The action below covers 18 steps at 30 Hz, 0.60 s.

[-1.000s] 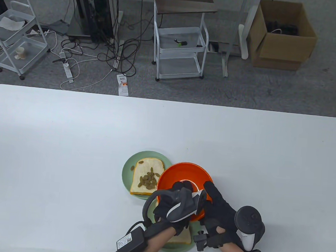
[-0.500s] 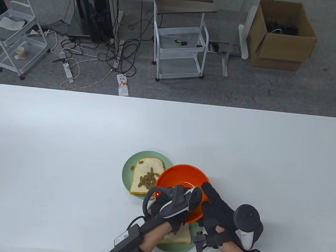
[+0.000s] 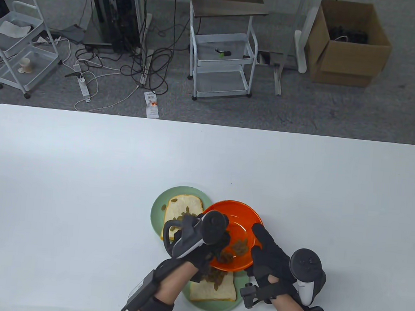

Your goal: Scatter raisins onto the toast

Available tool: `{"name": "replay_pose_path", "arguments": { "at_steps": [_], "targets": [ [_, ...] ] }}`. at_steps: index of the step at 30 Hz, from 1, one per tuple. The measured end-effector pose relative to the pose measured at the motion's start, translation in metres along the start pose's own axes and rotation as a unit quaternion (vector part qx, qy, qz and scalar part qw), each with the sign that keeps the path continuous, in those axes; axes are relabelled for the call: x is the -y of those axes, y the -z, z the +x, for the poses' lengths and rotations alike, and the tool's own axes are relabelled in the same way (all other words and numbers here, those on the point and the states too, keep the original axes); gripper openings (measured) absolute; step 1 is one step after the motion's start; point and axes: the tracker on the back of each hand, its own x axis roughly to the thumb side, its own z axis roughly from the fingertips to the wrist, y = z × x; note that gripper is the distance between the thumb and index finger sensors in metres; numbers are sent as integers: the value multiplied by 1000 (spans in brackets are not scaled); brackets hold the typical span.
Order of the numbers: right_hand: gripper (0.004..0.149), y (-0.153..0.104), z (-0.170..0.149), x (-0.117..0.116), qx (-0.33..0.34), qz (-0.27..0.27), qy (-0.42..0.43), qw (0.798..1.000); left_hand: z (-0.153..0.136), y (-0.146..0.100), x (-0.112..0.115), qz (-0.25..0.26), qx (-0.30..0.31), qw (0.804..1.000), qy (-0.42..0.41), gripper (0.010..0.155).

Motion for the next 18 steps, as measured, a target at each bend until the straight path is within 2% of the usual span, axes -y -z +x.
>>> {"name": "replay_pose_path", "arguments": {
  "at_steps": [4,7,9,13,16,18],
  "targets": [
    [54,4,-2,11,0,-20,1,1000,-34,9,-7,27,-41,998,-32,44],
    [54,8,-4,19,-3,-34,-1,999,-60,17,6,44,-74,996,-26,44],
    [54,11,-5,22,-2,-44,-7,999,-73,22,18,37,-88,995,-9,45],
    [54,14,-8,27,-7,-54,-7,998,-88,28,37,22,-98,995,28,45],
    [54,15,-9,29,-8,-56,-4,998,-91,29,44,13,-103,991,88,43],
    [54,15,-8,29,-8,-56,-3,998,-92,30,46,-10,-101,990,96,42]
  ]
}}
